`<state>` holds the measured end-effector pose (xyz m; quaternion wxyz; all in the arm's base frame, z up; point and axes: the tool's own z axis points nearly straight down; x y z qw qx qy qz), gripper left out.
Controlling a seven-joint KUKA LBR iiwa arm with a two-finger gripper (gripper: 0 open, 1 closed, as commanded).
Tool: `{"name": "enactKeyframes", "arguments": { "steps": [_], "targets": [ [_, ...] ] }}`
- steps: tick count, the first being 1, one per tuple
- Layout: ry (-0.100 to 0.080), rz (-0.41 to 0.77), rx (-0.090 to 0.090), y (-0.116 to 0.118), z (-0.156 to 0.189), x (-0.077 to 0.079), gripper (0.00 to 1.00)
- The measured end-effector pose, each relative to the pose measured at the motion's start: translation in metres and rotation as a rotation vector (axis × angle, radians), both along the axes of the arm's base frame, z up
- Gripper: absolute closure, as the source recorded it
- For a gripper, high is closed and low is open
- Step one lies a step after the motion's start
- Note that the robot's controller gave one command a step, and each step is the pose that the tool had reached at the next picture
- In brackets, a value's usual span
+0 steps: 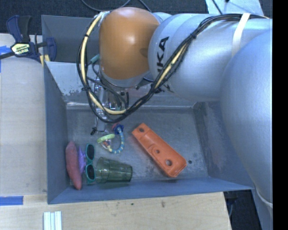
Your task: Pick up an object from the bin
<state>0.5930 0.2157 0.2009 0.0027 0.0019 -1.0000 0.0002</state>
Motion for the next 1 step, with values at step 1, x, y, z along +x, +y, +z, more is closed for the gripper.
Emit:
{"name": "enactKeyframes", "arguments": {
  "steps": [1],
  "targets": [
    [-0.008,-0.003,0.002,-0.0011,0.0052,0.0019,0.00]
  ]
}}
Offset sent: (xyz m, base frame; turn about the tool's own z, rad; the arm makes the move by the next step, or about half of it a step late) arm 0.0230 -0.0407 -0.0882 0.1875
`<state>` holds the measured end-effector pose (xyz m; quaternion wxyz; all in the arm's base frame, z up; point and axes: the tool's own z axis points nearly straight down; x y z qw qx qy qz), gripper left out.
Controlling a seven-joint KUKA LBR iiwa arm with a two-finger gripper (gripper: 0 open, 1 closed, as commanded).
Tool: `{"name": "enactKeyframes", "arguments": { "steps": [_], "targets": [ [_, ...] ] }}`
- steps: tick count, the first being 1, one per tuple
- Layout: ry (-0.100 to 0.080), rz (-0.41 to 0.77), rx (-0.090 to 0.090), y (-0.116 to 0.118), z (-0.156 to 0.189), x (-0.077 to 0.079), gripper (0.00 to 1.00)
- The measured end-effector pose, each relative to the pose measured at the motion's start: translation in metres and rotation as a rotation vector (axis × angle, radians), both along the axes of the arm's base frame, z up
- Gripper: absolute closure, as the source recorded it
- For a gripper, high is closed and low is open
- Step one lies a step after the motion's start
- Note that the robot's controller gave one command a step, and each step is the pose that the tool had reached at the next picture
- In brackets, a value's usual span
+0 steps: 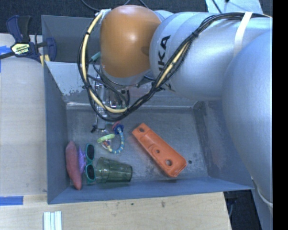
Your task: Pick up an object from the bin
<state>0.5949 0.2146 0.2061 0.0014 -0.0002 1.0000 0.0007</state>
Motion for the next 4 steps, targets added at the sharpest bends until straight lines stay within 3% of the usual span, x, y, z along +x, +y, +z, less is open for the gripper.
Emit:
{"name": "enactKeyframes", "arguments": {
  "steps": [1,2,3,4],
  "targets": [
    [-0.003,-0.078,0.002,-0.016,-0.037,0.011,0.00],
    [0.002,0.014,-0.001,-0.037,-0.069,0.007,0.00],
    [-0.001,0.256,-0.001,-0.049,-0.080,0.001,0.00],
    [-0.002,0.038,0.000,-0.085,-0.095,-0.002,0.00]
  ]
}}
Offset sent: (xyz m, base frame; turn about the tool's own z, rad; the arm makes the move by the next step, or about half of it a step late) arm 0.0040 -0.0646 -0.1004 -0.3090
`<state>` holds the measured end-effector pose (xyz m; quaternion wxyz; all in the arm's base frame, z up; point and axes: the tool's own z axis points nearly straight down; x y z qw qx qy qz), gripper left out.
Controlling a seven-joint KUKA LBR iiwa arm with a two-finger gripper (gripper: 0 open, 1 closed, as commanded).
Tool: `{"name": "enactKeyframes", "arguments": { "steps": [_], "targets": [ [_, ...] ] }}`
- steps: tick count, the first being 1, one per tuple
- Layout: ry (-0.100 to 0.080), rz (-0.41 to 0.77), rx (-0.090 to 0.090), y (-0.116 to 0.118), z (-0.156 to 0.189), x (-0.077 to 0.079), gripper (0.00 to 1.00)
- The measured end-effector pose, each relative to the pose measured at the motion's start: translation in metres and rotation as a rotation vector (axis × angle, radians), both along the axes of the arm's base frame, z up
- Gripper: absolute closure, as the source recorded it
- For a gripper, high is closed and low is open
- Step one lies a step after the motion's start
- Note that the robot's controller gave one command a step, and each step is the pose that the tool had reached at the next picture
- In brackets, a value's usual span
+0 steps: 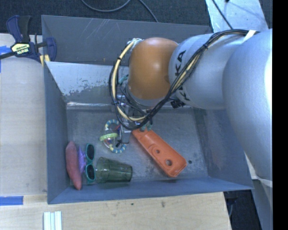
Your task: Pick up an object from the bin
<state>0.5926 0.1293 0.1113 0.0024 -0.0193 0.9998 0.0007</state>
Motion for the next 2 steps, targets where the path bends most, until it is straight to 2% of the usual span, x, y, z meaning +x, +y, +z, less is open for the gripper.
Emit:
{"name": "enactKeyframes", "arguments": {
  "steps": [1,2],
  "targets": [
    [0.002,0.172,-0.002,-0.0121,-0.0312,0.0085,1.00],
    [0.002,0.172,-0.001,-0.0121,-0.0311,0.0085,1.00]
  ]
}}
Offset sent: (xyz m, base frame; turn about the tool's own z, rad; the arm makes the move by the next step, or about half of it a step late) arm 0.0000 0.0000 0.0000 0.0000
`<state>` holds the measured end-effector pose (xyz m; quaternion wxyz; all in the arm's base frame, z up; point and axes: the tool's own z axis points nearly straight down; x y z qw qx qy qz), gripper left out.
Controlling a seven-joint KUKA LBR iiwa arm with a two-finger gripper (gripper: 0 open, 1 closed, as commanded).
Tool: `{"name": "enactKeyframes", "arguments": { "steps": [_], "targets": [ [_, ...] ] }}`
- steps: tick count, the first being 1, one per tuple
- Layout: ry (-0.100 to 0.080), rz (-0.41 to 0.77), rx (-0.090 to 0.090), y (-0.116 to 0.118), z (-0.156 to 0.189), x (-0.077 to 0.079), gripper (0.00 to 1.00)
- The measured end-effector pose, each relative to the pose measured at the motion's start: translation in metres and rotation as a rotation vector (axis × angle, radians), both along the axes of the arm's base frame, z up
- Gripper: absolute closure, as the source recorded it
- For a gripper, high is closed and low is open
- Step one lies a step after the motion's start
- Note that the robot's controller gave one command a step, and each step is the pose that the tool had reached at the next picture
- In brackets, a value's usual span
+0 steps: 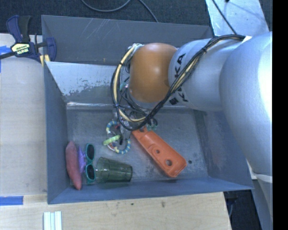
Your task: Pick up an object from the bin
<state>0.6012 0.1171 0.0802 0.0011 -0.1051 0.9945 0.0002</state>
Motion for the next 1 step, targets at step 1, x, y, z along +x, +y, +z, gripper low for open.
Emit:
{"name": "enactKeyframes", "arguments": {
  "steps": [1],
  "targets": [
    [-0.004,0.025,0.001,0.0021,0.1342,0.0033,1.00]
  ]
}}
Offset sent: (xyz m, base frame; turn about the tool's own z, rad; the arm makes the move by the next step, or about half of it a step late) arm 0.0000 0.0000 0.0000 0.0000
